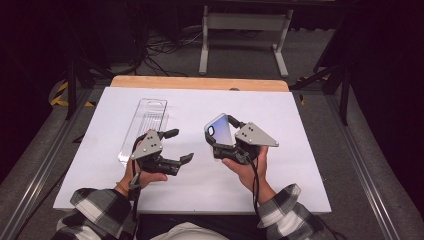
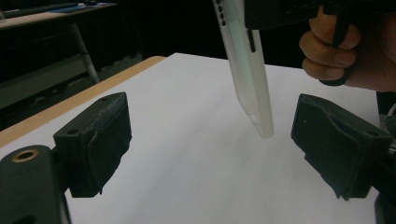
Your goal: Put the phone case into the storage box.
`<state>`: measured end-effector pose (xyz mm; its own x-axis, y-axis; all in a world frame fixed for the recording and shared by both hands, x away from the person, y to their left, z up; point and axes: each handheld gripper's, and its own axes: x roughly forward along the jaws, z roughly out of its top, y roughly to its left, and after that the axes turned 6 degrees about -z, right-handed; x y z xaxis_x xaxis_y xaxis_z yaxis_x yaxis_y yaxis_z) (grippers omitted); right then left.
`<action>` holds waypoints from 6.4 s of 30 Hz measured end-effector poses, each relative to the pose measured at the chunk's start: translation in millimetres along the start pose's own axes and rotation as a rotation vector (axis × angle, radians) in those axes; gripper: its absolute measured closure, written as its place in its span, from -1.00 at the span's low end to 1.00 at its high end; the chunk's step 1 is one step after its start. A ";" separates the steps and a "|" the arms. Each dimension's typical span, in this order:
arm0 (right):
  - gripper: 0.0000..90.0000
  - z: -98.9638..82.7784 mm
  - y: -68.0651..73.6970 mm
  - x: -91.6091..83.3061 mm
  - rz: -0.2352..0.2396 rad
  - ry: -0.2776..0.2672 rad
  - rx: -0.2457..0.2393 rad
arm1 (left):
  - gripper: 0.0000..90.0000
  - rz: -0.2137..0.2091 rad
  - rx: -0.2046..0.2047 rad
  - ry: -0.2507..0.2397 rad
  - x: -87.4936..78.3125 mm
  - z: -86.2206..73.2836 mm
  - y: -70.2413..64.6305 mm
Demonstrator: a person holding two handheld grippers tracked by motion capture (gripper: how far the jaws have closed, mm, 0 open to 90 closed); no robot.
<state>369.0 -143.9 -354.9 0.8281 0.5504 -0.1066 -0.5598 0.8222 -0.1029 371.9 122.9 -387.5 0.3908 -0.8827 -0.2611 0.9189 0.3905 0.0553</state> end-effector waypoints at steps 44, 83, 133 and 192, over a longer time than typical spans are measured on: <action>-0.61 -7.2 19.2 1.8 0.004 -0.022 -0.019 | 0.35 -0.014 -0.075 -0.023 38.9 12.7 -6.1; -0.07 -5.5 24.8 -3.6 0.008 -0.037 -0.053 | 0.79 -0.029 -0.038 -0.013 33.4 13.0 -1.7; 0.52 -21.0 -19.7 -9.3 -0.092 0.077 -0.057 | 0.80 -0.063 -0.003 -0.078 4.6 22.2 6.2; -0.72 -50.4 -37.4 -60.3 -0.092 0.085 -0.156 | 0.79 0.002 0.007 -0.114 -30.1 29.2 27.3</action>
<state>338.4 -215.1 -394.5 0.8743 0.4541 -0.1716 -0.4849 0.8326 -0.2676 386.7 152.5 -350.0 0.3959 -0.9061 -0.1493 0.9183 0.3909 0.0628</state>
